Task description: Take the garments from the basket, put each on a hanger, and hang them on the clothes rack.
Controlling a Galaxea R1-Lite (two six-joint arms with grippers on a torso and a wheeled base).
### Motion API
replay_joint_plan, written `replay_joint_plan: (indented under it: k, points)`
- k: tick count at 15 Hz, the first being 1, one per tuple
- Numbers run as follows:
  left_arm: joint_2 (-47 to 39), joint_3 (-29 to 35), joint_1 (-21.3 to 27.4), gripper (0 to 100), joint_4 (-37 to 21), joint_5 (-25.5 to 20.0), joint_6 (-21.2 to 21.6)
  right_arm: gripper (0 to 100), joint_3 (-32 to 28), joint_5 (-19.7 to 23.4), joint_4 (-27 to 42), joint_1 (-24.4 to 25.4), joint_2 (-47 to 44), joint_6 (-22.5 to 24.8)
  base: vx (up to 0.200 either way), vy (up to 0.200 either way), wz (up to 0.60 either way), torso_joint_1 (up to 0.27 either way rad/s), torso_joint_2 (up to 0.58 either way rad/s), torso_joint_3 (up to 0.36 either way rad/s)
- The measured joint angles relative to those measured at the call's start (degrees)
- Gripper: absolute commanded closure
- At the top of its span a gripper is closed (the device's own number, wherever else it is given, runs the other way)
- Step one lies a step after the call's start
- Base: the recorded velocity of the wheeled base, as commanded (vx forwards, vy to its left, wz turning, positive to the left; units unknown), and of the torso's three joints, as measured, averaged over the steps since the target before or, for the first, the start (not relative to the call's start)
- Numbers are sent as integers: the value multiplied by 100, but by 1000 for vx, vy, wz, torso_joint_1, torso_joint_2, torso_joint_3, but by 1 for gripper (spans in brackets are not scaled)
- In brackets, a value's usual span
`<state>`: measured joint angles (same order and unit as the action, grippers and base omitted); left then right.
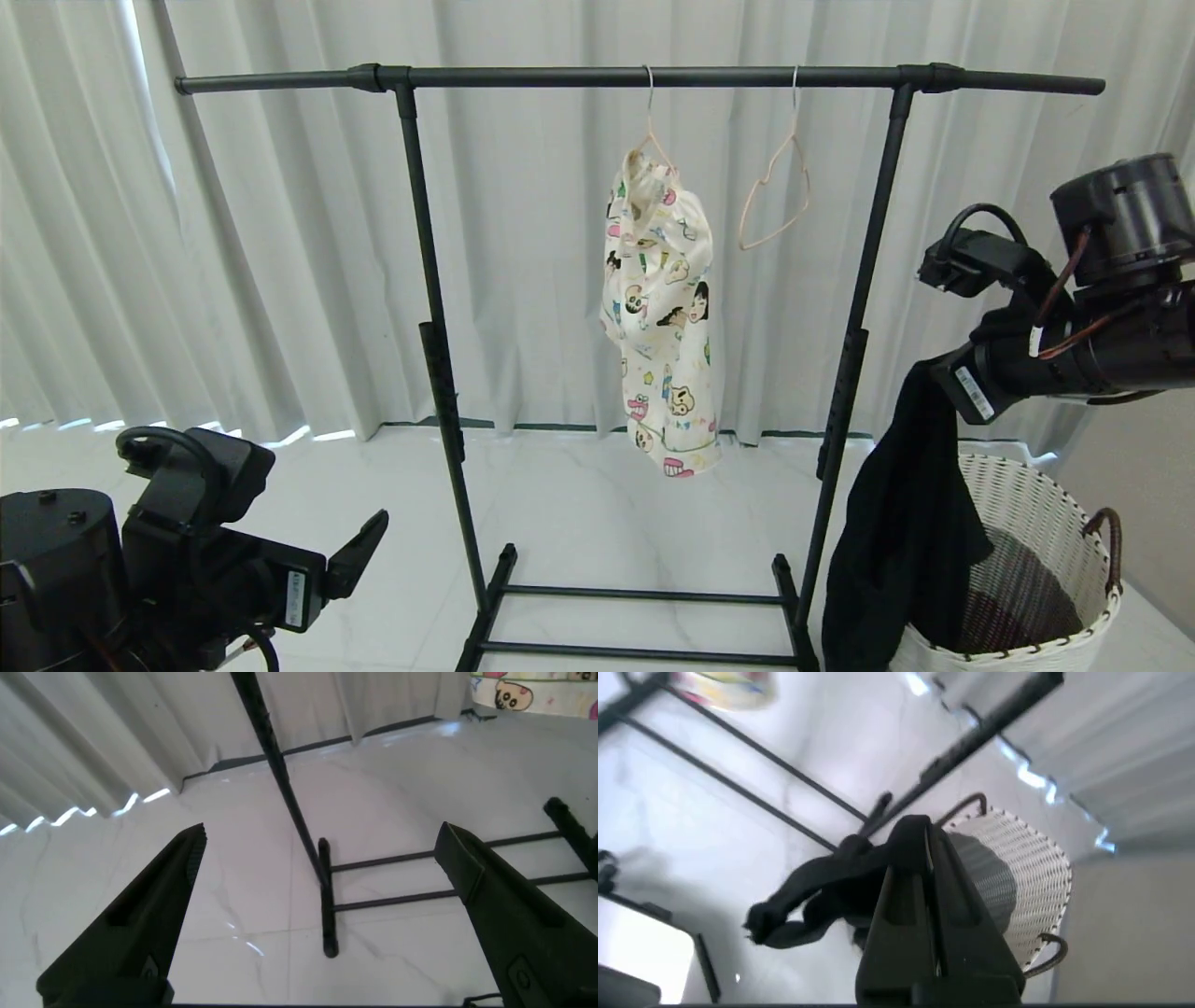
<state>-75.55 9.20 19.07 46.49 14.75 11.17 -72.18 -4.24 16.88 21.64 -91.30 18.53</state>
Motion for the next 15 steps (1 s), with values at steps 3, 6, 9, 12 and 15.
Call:
replay_joint_plan:
  k: [3,6,9,12,15]
  points:
    - [-13,66,297,0,-7,-110,-13,100,-596,4,364,443,-10,-35,0,0,0,0,0,0]
    - [-102,483,844,0,-5,-734,-22,100,-919,30,402,829,-162,-219,0,0,0,0,0,0]
    - [-614,1133,1243,0,-2,-1167,-26,100,-1373,66,400,1493,-407,-411,0,0,0,0,0,0]
    - [-1246,1821,1886,0,1,-1964,-57,100,-1925,386,391,2116,-708,-839,0,0,0,0,0,0]
    - [-1744,2374,2363,0,-11,-2058,-483,100,-2071,453,572,2392,-818,-1030,0,0,0,0,0,0]
